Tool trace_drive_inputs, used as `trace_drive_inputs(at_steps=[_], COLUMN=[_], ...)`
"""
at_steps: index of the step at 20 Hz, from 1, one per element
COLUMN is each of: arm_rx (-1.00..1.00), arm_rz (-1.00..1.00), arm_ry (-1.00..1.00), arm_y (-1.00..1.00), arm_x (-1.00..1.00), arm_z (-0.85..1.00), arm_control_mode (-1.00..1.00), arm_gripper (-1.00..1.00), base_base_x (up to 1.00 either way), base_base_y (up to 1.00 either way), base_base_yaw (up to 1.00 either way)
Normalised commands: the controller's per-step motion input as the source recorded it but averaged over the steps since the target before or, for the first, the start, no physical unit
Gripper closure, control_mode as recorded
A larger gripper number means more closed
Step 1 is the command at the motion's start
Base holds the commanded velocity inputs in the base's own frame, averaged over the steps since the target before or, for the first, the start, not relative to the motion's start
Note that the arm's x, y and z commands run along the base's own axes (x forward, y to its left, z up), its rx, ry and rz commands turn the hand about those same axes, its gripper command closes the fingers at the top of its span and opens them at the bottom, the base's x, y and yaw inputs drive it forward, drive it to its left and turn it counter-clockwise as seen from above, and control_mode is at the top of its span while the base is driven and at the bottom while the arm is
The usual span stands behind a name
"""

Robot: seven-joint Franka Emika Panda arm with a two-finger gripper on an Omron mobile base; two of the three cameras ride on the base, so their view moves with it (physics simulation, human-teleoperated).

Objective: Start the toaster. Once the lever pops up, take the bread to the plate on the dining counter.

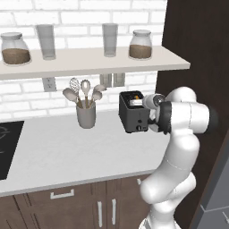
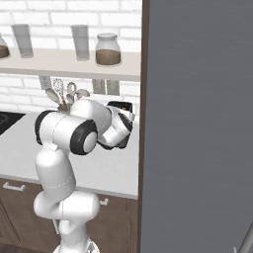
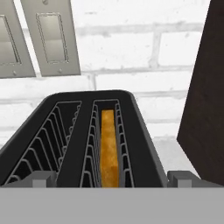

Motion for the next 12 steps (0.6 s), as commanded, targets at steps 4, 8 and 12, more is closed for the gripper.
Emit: trace_drive_inputs(at_steps=[4, 8, 12], arm_rx=[0.00, 0.00, 0.00], arm_rz=[0.00, 0.00, 0.00], arm_ry=[0.00, 0.00, 0.00], arm_y=[0.00, 0.00, 0.00], arm_x=[-0.03, 0.00, 0.00], arm_z=[0.00, 0.00, 0.00], arm_control_mode=[-1.00, -1.00, -1.00], arm_gripper=[-1.00, -1.00, -1.00], base_base_x=[0.00, 0.00, 0.00], base_base_y=[0.00, 0.00, 0.00], base_base_yaw=[0.00, 0.00, 0.00])
